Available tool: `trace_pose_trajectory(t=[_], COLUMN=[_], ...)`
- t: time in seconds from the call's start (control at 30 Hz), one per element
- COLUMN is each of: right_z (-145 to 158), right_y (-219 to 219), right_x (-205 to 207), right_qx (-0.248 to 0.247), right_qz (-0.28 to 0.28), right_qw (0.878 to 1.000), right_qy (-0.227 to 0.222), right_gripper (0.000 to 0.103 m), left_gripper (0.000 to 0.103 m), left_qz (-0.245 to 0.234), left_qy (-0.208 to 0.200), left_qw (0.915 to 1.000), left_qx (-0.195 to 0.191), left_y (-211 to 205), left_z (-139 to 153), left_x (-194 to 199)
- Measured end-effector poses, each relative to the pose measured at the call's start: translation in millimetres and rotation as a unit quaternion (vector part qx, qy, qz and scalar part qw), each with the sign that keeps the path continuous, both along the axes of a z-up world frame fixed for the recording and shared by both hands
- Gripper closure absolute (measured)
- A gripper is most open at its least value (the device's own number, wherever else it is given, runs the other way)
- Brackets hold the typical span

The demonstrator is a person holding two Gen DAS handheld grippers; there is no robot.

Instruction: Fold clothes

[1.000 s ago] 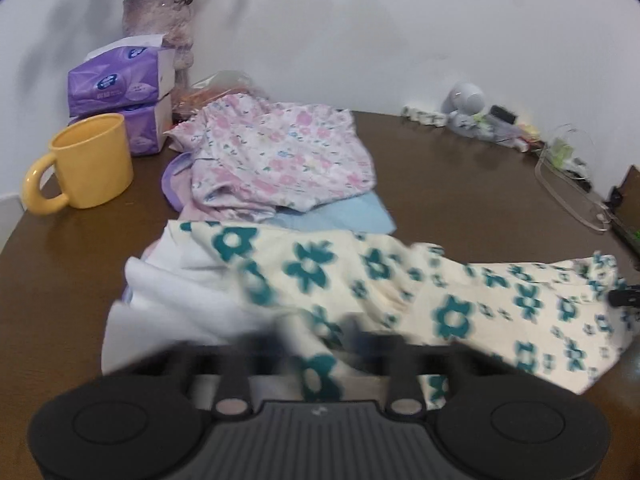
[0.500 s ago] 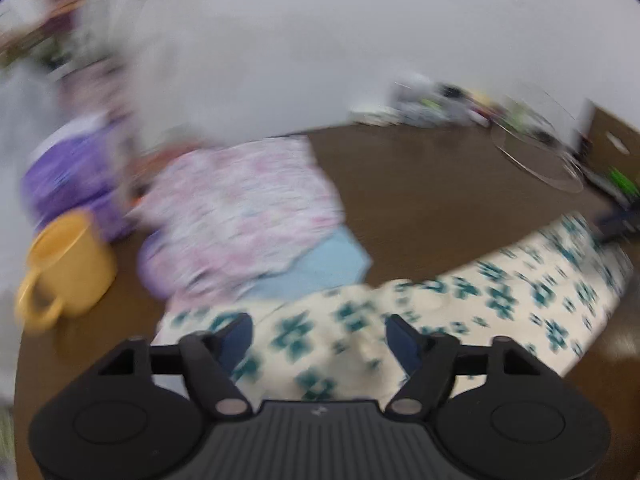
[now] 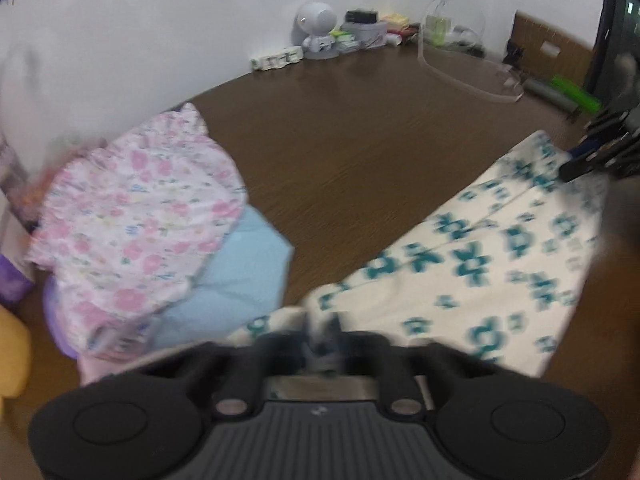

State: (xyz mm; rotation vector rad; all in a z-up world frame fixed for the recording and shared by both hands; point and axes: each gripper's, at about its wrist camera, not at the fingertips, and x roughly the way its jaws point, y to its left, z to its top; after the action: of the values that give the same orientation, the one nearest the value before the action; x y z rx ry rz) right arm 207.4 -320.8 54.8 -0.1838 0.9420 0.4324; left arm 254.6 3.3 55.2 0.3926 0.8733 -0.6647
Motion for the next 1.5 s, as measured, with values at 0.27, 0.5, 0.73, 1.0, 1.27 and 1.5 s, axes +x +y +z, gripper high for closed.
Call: trace_pose_trajectory(t=[0.27,0.5,0.73,1.0,1.27,1.5], right_z=[34,35,-18,-7,28,-19], right_y=[5,-8,-16,-41,-19,14], right_x=[-33,-131,-180,-198,-133,-70], right_qx=[0.016,0.02,0.015,0.084,0.023,-0.05], right_qz=[0.003,0.056,0.047,0.0,-0.023,-0.028], right_qw=[0.998,0.993,0.998,0.995,0.993,0.996], right_qy=[-0.068,-0.098,-0.044,-0.061,-0.115,-0.062], right_gripper=[0.097,0.097,0.097,0.063,0.055,0.055], left_gripper=[0.101,0.101,0.101,0.063,0.026,0.026], left_qz=[0.015,0.028,0.099,0.145,0.137,0.157], left_qy=[-0.087,-0.108,-0.007,-0.024,-0.133,-0.049], left_qw=[0.996,0.991,0.9863,0.9758,0.9778,0.9865], left_qx=[-0.013,-0.073,-0.132,-0.162,-0.086,0.001], left_y=[10,35,53,75,59,26], left_z=[40,42,-7,7,60,10], left_x=[-67,-204,-244,-252,-178,-86])
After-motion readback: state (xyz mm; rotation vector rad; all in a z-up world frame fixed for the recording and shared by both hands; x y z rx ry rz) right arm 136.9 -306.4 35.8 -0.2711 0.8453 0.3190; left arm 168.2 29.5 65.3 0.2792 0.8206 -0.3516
